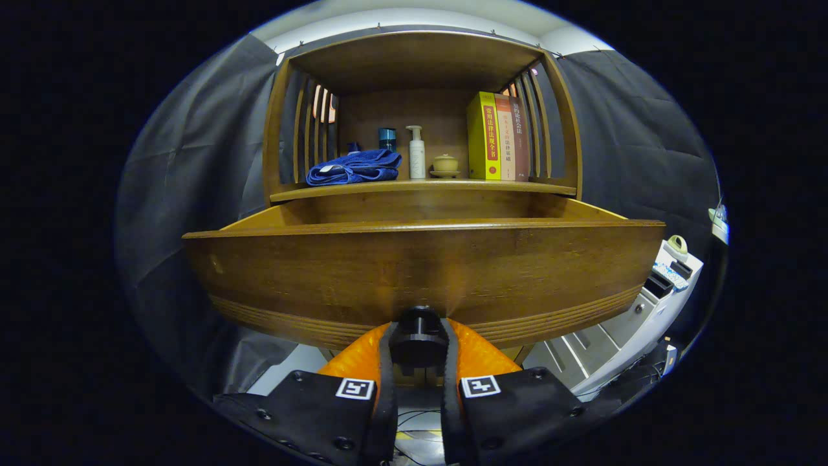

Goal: Pull open the drawer, take out the items inside it, and place them on the countertop above the cabinet.

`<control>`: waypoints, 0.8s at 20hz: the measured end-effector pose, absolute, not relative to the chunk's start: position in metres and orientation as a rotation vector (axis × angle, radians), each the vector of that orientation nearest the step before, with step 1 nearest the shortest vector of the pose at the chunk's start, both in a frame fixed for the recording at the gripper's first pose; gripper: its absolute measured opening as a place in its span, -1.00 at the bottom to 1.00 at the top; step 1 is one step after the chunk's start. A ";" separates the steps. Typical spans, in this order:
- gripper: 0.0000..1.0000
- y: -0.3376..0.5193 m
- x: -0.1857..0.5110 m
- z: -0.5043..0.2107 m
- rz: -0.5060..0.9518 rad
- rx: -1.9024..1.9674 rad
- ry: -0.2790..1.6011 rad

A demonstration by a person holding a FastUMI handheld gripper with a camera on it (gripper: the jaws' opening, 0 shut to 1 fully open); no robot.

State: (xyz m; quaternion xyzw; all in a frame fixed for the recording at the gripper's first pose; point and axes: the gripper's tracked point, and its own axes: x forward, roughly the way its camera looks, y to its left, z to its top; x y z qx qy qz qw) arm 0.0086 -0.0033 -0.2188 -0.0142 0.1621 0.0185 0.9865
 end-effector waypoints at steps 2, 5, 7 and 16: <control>-0.17 -0.004 0.008 -0.219 0.037 -0.024 0.325; -0.01 -0.004 0.008 -0.219 0.037 -0.017 0.326; 0.19 -0.012 0.007 -0.225 0.017 -0.007 0.344; 0.94 -0.006 -0.004 -0.192 0.063 0.045 0.305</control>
